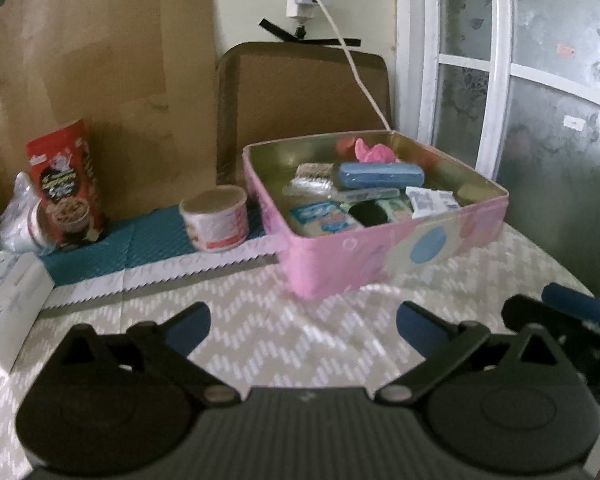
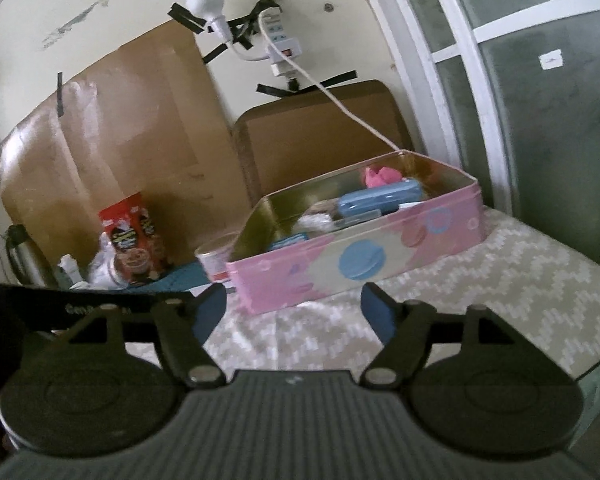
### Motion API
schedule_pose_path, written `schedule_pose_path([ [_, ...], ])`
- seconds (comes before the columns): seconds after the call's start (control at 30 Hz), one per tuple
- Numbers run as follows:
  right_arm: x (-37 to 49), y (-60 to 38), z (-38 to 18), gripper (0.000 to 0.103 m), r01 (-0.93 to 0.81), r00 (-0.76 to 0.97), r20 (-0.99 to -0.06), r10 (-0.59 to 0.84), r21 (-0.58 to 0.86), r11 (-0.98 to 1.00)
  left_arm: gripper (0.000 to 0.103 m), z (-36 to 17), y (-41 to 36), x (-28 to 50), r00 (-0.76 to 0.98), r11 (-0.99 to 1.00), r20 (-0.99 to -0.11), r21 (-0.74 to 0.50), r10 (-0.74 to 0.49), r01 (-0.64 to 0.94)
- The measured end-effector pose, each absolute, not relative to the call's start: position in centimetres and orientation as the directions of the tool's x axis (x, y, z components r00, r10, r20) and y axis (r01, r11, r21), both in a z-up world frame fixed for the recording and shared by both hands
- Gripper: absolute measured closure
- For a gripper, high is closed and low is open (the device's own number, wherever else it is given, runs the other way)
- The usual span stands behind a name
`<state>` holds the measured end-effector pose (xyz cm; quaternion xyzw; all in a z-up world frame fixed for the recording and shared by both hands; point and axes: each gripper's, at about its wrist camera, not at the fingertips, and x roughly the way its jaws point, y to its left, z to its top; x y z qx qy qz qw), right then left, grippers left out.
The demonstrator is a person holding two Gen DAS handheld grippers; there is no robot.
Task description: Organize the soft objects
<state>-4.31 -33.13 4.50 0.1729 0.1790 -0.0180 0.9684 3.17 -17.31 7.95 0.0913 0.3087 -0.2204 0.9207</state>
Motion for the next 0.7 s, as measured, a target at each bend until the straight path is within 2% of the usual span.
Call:
schedule_pose_path([
  [0.7, -5.7, -31.5, 4.6, 0.023, 0.104, 0.94, -0.34, 0.035, 0.381, 0.919, 0.0, 6.2, -15.8, -0.4, 0.708, 0.875, -0.626, 0.081, -0.329, 0.478],
])
